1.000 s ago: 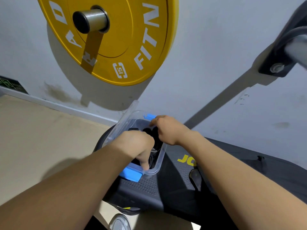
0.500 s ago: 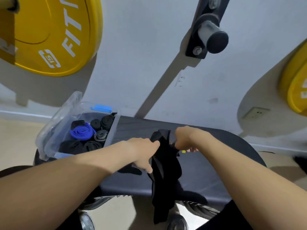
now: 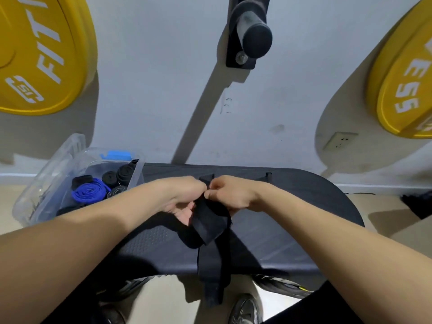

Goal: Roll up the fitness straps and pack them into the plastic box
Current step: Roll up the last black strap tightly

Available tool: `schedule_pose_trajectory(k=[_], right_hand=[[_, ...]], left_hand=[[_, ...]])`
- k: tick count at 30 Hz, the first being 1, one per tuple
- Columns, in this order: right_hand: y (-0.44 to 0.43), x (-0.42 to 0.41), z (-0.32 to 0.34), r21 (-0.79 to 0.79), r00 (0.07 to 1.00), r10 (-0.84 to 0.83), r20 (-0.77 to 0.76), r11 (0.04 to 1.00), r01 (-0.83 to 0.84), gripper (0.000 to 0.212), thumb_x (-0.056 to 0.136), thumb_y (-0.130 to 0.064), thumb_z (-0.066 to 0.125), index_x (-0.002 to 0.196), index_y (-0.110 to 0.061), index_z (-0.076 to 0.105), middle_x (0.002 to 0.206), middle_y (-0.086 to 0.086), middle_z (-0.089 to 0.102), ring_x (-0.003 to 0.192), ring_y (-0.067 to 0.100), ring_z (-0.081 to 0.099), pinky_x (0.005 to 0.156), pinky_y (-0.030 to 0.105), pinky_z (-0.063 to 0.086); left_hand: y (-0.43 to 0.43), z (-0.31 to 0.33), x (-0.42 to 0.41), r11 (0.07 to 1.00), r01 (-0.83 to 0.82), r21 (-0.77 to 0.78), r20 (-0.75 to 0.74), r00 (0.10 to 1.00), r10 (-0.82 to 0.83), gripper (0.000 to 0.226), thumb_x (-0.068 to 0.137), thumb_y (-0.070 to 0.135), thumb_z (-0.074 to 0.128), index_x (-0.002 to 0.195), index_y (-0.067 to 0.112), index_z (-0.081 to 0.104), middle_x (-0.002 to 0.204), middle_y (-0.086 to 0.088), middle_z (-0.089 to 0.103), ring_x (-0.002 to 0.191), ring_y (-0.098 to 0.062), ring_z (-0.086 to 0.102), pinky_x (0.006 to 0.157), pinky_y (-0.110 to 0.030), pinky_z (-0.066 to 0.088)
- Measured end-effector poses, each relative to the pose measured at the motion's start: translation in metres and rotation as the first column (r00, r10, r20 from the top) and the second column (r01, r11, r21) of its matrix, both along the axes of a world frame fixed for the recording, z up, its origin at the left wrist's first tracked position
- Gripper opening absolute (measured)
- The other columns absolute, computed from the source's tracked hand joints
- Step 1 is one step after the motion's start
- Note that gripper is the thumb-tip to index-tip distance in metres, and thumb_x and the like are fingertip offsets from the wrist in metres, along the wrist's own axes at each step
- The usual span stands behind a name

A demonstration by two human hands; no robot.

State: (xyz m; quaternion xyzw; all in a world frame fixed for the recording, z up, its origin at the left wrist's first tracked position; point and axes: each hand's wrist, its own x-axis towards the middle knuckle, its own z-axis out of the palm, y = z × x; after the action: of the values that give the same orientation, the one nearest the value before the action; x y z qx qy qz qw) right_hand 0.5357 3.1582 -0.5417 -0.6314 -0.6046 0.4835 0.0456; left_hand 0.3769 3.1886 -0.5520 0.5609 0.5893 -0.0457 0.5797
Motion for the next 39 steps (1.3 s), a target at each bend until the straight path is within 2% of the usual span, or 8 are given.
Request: schedule_pose_trajectory(k=[4,10,13,17,22,26,33,39], right_hand=[[0.011,-0.013,0.009,0.149,0.915,-0.318,-0.249,0.921,0.361,0.023,0.115,-0.025,0.043,0.095,-0.013,0.048,0.081,0.011,0.052,0.056,0.025,0.056,0.045,0.029,0.050],[0.028,-0.016,0.036,-0.062,0.536,-0.476,-0.698,0.785,0.617,0.015,0.108,-0.008,0.051,0.107,-0.004,0.066,0.072,0.007,0.065,0.059,0.023,0.065,0.053,0.029,0.056],[0.033,0.002,0.036,0.057,0.650,-0.567,-0.506,0.730,0.681,0.018,0.103,-0.011,0.054,0.111,-0.003,0.069,0.081,0.009,0.060,0.060,0.026,0.059,0.048,0.029,0.057],[0.021,0.022,0.011,0.063,0.889,-0.431,0.157,0.902,0.427,0.020,0.099,-0.004,0.046,0.092,0.004,0.062,0.082,0.021,0.073,0.063,0.037,0.070,0.061,0.043,0.064],[0.014,0.018,-0.022,-0.157,0.886,-0.133,0.445,0.962,0.223,0.041,0.102,-0.015,0.044,0.114,0.013,0.072,0.110,0.030,0.077,0.086,0.041,0.077,0.082,0.043,0.066],[0.024,0.021,-0.040,0.005,0.880,-0.400,0.256,0.911,0.412,0.040,0.102,-0.032,0.064,0.118,0.005,0.071,0.121,0.024,0.073,0.087,0.033,0.064,0.077,0.039,0.057],[0.038,0.016,-0.035,0.079,0.730,-0.672,-0.122,0.727,0.682,0.008,0.083,-0.010,0.073,0.077,-0.007,0.068,0.079,0.011,0.058,0.070,0.027,0.048,0.064,0.039,0.048],[0.047,0.003,0.000,-0.004,0.604,-0.695,-0.391,0.657,0.754,0.024,0.076,-0.004,0.058,0.072,-0.021,0.042,0.075,0.009,0.036,0.073,0.029,0.034,0.066,0.042,0.036]], left_hand=[[0.012,0.023,-0.014,0.971,-0.236,-0.041,0.123,0.963,0.239,0.055,0.105,0.068,0.045,0.106,0.020,0.071,0.067,-0.001,0.074,0.056,-0.020,0.072,0.060,-0.032,0.059],[0.017,0.037,-0.025,0.900,-0.435,0.025,0.553,0.756,0.350,0.033,0.094,0.021,0.081,0.123,0.006,0.076,0.114,-0.019,0.081,0.098,-0.031,0.080,0.086,-0.043,0.067],[0.022,0.041,-0.031,0.824,-0.562,0.073,0.579,0.697,0.424,0.027,0.096,0.009,0.078,0.121,0.000,0.076,0.111,-0.024,0.080,0.099,-0.037,0.079,0.092,-0.050,0.064],[0.025,0.044,-0.036,0.794,-0.605,0.056,0.583,0.666,0.466,0.036,0.092,0.001,0.079,0.127,0.000,0.071,0.114,-0.024,0.079,0.097,-0.036,0.079,0.089,-0.048,0.065],[0.027,0.044,-0.037,0.832,-0.548,0.086,0.564,0.715,0.413,0.065,0.082,-0.027,0.070,0.137,0.006,0.059,0.125,-0.024,0.073,0.115,-0.042,0.073,0.099,-0.052,0.061],[0.033,0.045,-0.035,0.818,-0.567,0.100,0.486,0.745,0.457,0.046,0.090,-0.019,0.068,0.133,-0.005,0.062,0.124,-0.032,0.072,0.108,-0.044,0.074,0.100,-0.061,0.059],[0.038,0.046,-0.033,0.804,-0.581,0.125,0.441,0.759,0.480,0.023,0.105,0.004,0.061,0.127,0.001,0.068,0.124,-0.028,0.074,0.117,-0.045,0.073,0.104,-0.067,0.056],[0.040,0.055,-0.038,0.799,-0.576,0.171,0.413,0.779,0.473,0.041,0.110,0.025,0.060,0.146,0.012,0.045,0.132,-0.016,0.070,0.105,-0.032,0.078,0.066,-0.050,0.068]])
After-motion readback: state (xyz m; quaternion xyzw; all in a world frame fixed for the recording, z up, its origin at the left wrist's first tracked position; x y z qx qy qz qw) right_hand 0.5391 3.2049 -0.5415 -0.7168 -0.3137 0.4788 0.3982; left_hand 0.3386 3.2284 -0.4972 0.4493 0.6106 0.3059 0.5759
